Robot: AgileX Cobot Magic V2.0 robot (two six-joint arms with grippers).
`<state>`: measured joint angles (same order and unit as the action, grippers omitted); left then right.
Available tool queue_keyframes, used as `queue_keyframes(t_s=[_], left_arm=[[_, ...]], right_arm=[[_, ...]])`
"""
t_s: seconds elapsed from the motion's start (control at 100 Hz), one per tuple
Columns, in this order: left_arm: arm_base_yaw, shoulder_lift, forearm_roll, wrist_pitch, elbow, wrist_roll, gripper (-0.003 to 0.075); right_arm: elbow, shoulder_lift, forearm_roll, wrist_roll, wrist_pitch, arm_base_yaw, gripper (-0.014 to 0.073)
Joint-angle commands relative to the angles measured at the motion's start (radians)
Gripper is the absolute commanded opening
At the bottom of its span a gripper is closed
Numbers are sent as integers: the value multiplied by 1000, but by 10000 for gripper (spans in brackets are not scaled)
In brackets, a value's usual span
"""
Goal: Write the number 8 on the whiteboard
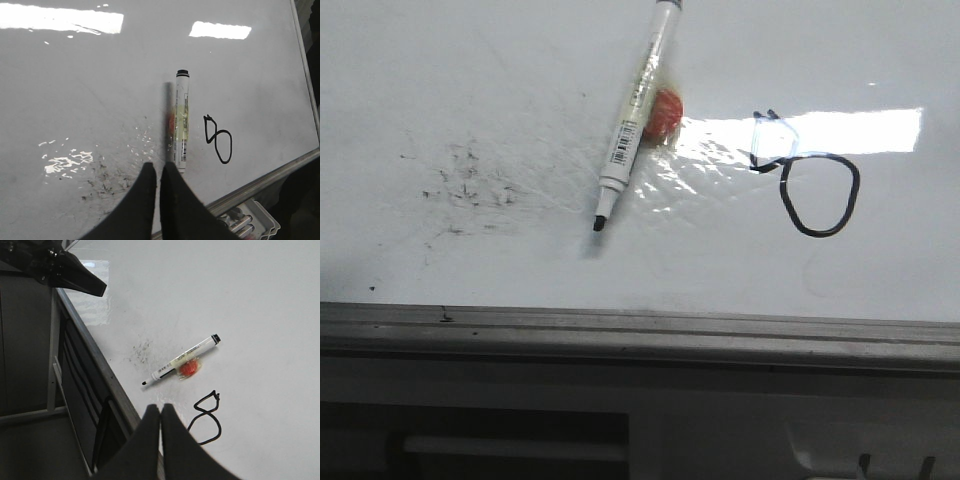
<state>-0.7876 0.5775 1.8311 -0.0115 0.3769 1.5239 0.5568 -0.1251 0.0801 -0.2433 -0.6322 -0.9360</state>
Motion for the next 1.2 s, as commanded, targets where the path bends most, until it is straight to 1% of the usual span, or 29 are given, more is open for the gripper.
queue_keyframes(t_s=[0.0, 0.63, 0.68, 0.74, 0.85, 0.91, 0.99, 1.04, 1.06, 1.11, 1.13, 1.16, 1.18, 1.19], left_arm=[[0, -1, 7, 33, 26, 3, -20], [0, -6, 9, 31, 7, 3, -20], [3, -9, -2, 12, 1, 8, -20], [14, -17, -29, -42, -12, 8, -20], [72, -29, -50, -106, -35, 8, -20], [121, -34, -114, -108, -42, 8, -20], [194, -56, -224, -77, -49, 1, -20], [244, -78, -347, -49, -53, -54, -20], [267, -89, -389, -39, -58, -97, -20], [321, -120, -574, -7, -68, -236, -20], [344, -135, -625, 1, -73, -308, -20], [374, -155, -755, 19, -82, -439, -20], [396, -170, -834, 27, -91, -493, -20], [410, -175, -861, 29, -96, -549, -20]], right_arm=[[20, -14, -7, -1, 71, 7, -43], [20, -14, -7, -1, 71, 7, -43], [20, -14, -7, -1, 71, 7, -43], [20, -14, -7, -1, 71, 7, -43], [20, -14, -7, -1, 71, 7, -43], [20, -14, -7, -1, 71, 7, -43], [20, -14, -7, -1, 71, 7, -43], [20, -14, -7, -1, 71, 7, -43], [20, -14, -7, -1, 71, 7, -43], [20, -14, -7, -1, 71, 7, -43], [20, -14, -7, -1, 71, 7, -43], [20, -14, -7, -1, 71, 7, -43], [20, -14, -7, -1, 71, 7, -43], [20, -14, -7, -1, 71, 7, -43]])
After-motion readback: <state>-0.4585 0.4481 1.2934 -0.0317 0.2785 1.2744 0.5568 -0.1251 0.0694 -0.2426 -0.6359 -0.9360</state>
